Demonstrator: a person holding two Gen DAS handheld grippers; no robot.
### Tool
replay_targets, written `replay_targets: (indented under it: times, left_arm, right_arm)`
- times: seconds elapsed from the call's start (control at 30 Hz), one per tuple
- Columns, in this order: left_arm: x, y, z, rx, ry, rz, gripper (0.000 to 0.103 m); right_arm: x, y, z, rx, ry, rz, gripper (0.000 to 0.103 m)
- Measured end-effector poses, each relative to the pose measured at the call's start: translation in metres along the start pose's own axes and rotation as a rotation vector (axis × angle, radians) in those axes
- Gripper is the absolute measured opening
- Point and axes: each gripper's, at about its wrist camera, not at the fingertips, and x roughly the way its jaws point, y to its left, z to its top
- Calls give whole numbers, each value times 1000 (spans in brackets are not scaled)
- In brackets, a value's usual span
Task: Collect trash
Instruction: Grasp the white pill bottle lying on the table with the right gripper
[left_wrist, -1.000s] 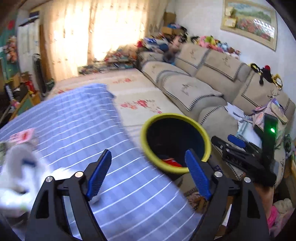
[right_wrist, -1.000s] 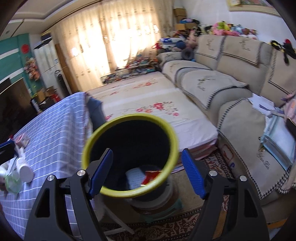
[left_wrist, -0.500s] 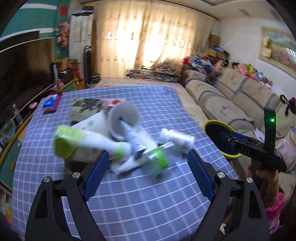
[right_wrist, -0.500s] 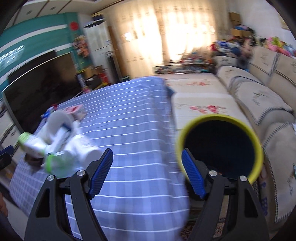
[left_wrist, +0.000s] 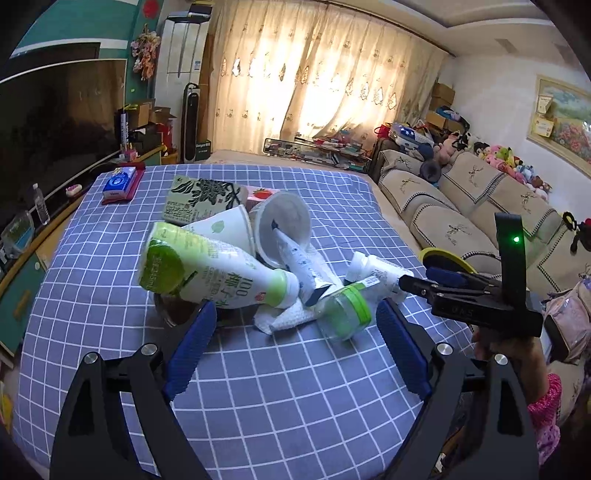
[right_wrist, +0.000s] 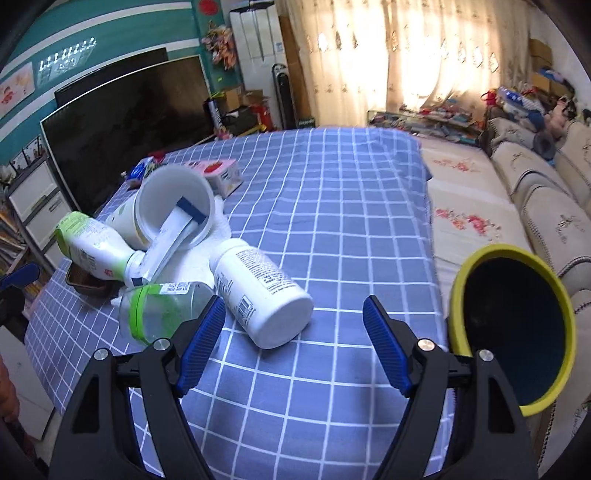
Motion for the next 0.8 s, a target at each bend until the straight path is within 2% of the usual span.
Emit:
replay_targets:
  times: [0.3,0.47,0.5,0.53,0.8]
  left_arm:
    - [10,4,-3,-9,8,7,88]
    - [14,3,-4,-10,12,6,88]
    - [14,3,-4,-10,12,6,88]
    - [13,3,-4,-10,12,6,88]
    - [20,4,-7,-13,23,6,88]
  right_arm:
    - [23,9,6,-51,17,26,73]
    - [28,5,10,-36,30,76,72]
    - [28,4,10,-30,35,90,62]
    - [29,2,10,-18,47,108,60]
    - [15,-2,1,31,24,84,53]
